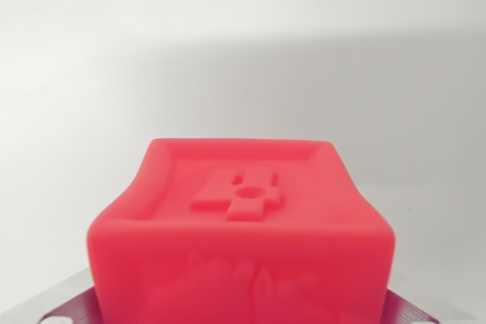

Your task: Destack cube

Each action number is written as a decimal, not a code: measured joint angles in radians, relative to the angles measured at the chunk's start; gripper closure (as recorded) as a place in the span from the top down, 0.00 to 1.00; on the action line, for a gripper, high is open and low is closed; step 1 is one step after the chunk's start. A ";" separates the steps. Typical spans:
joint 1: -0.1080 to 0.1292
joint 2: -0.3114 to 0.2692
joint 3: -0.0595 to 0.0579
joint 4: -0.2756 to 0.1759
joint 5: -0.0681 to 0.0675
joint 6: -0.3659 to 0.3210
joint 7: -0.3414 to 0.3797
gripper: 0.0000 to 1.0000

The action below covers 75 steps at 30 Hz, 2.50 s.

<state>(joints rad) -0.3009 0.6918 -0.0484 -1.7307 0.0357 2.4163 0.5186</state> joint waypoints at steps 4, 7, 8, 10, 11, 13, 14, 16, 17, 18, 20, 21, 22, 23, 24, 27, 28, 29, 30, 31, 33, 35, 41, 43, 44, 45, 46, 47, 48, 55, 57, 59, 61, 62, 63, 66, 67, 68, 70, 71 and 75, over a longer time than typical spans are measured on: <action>0.000 0.019 0.001 0.003 0.001 0.016 0.000 0.00; 0.000 0.032 0.001 0.006 0.002 0.026 -0.001 0.00; -0.001 0.037 0.001 0.007 0.002 0.030 -0.001 0.00; -0.001 0.048 0.002 0.010 0.003 0.037 -0.001 0.00; -0.001 0.053 0.002 0.012 0.003 0.040 -0.001 0.00; -0.001 0.060 0.002 0.014 0.003 0.045 -0.002 0.00; -0.002 0.066 0.003 0.016 0.004 0.049 -0.002 0.00; -0.002 0.075 0.003 0.018 0.004 0.057 -0.002 0.00; -0.002 0.079 0.003 0.019 0.004 0.059 -0.002 0.00; -0.003 0.083 0.004 0.021 0.004 0.062 -0.002 0.00; -0.004 0.091 0.005 0.025 0.004 0.067 -0.002 0.00; -0.004 0.093 0.005 0.026 0.004 0.068 -0.002 0.00; -0.004 0.097 0.005 0.027 0.004 0.070 -0.002 0.00; -0.004 0.100 0.005 0.027 0.004 0.073 -0.003 0.00; -0.004 0.103 0.006 0.028 0.004 0.075 -0.003 0.00; -0.005 0.112 0.006 0.031 0.004 0.079 -0.003 0.00; -0.005 0.114 0.006 0.033 0.004 0.081 -0.003 0.00; -0.005 0.117 0.007 0.034 0.004 0.083 -0.003 0.00; -0.005 0.120 0.007 0.034 0.004 0.085 -0.003 0.00; -0.005 0.122 0.007 0.035 0.004 0.086 -0.003 0.00; -0.005 0.125 0.007 0.037 0.004 0.088 -0.003 0.00; -0.005 0.128 0.007 0.038 0.004 0.091 -0.003 0.00; -0.006 0.130 0.008 0.040 0.004 0.092 -0.003 0.00; -0.006 0.130 0.008 0.040 0.004 0.092 -0.003 0.00; -0.006 0.130 0.008 0.040 0.004 0.092 -0.003 1.00; -0.006 0.130 0.008 0.041 0.004 0.092 -0.003 1.00; -0.006 0.130 0.008 0.041 0.004 0.092 -0.003 1.00; -0.006 0.131 0.008 0.041 0.004 0.092 -0.003 1.00; -0.006 0.131 0.008 0.041 0.004 0.092 -0.003 1.00; -0.007 0.138 0.009 0.042 0.004 0.096 -0.003 1.00; -0.007 0.138 0.009 0.042 0.004 0.096 -0.003 1.00; -0.007 0.138 0.009 0.043 0.004 0.096 -0.003 1.00; -0.007 0.138 0.009 0.043 0.004 0.096 -0.003 1.00; -0.007 0.138 0.009 0.043 0.004 0.096 -0.003 1.00; -0.007 0.138 0.009 0.043 0.004 0.096 -0.003 1.00; -0.007 0.138 0.009 0.043 0.004 0.096 -0.003 1.00; -0.007 0.138 0.009 0.043 0.004 0.096 -0.003 1.00; -0.007 0.138 0.009 0.043 0.004 0.096 -0.003 1.00; -0.007 0.138 0.009 0.043 0.004 0.096 -0.003 1.00; -0.007 0.138 0.009 0.043 0.004 0.096 -0.003 1.00; -0.007 0.138 0.009 0.043 0.004 0.096 -0.003 1.00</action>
<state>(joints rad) -0.3077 0.8301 -0.0398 -1.6875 0.0401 2.5126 0.5160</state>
